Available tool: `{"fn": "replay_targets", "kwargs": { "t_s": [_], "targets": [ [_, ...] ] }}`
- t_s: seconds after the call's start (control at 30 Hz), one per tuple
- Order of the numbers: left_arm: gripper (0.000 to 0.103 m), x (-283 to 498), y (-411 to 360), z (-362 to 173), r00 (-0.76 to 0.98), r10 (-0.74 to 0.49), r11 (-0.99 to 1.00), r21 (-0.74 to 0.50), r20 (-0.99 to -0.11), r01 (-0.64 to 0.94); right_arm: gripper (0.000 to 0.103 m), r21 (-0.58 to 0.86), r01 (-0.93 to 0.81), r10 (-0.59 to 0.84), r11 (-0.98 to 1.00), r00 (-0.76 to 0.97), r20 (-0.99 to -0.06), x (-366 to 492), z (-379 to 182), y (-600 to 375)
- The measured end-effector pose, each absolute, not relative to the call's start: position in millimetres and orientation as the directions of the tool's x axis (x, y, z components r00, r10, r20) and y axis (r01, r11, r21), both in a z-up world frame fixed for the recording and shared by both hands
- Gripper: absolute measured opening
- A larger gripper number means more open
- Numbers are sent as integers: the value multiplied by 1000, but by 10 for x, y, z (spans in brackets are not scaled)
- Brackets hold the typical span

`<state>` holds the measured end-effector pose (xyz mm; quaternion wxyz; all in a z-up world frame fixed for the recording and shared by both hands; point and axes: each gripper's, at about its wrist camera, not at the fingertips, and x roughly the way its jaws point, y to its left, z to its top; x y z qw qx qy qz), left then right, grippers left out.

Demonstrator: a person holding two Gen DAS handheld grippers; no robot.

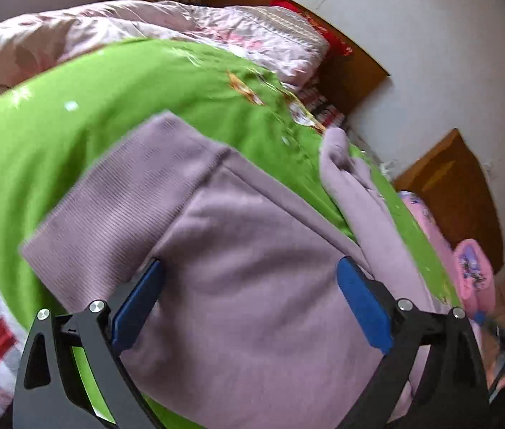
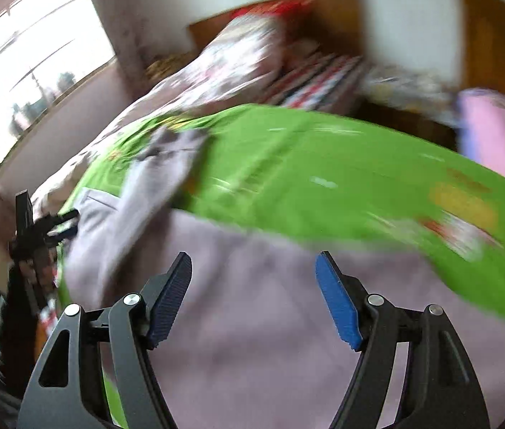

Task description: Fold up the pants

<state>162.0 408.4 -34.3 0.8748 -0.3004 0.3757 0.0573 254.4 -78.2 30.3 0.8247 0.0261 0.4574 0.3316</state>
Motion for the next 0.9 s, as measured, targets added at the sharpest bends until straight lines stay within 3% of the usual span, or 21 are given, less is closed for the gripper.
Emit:
{"fn": "replay_targets", "kwargs": {
  "t_s": [0.13,0.37,0.43,0.5,0.8,0.9],
  "targets": [
    [97,1549,3946,-124,705,82,870,-294,-704,-395,66,398,-570,607,719,236,-759,3278,138,206],
    [98,1368,3921,-57,727,65,892,-287,-683,-349,53,331,-621,522,711,150,-839,3863,-268,1250],
    [98,1335,3971,-79,733,62,884,-304,-678,-356,40,276,-656,502,702,181,-846,3837,-285,1355],
    [98,1318,4002,-80,738,61,879,-313,-672,-358,12,262,-679,499,686,177,-848,3847,-275,1462],
    [98,1281,4180,-72,791,-62,818,-485,-609,-310,9,255,-811,666,527,207,-717,3028,541,1852],
    [98,1283,4089,-132,780,-112,803,-518,-616,-294,9,250,-831,674,498,189,-714,2853,603,2028]
  ]
}}
